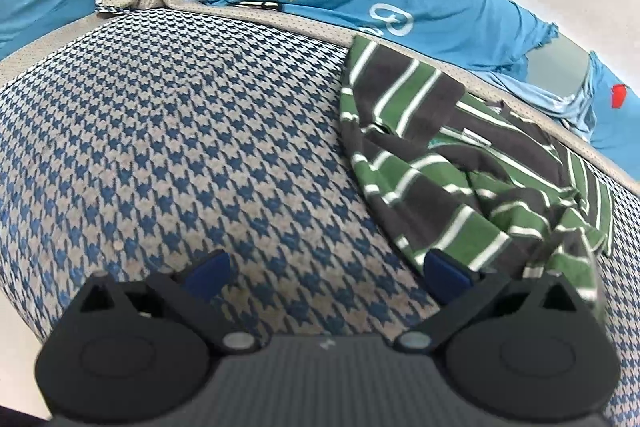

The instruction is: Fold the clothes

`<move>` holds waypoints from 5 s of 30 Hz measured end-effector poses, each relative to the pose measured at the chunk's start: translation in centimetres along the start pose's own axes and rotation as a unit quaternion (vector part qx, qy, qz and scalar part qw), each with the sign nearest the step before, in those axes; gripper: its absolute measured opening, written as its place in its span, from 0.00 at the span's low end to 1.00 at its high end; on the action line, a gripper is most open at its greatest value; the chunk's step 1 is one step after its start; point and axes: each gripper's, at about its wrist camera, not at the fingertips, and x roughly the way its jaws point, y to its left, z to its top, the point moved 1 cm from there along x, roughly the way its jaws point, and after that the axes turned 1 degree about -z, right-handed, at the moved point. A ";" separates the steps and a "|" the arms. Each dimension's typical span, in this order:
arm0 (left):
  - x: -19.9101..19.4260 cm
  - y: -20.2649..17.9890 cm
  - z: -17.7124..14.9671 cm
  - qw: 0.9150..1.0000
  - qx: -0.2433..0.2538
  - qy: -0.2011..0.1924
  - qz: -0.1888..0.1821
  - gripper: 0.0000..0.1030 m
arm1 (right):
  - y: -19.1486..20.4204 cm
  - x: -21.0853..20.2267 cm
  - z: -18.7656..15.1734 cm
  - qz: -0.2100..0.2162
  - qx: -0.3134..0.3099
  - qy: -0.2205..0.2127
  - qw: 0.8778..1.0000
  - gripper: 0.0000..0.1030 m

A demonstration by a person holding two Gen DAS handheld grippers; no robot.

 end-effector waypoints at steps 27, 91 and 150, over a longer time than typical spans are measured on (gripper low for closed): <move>0.7 0.6 -0.3 1.000 -0.015 0.005 0.024 1.00 | 7.5 4.6 -8.4 -0.086 -0.301 0.034 0.949 0.45; 5.0 -8.4 -1.3 0.998 0.060 0.000 -0.022 1.00 | -1.2 2.7 -3.4 -0.084 -0.084 -0.028 0.992 0.06; 2.8 -1.9 0.7 0.999 0.007 0.002 0.043 1.00 | 3.0 3.2 -8.2 -0.089 -0.188 0.063 0.976 0.32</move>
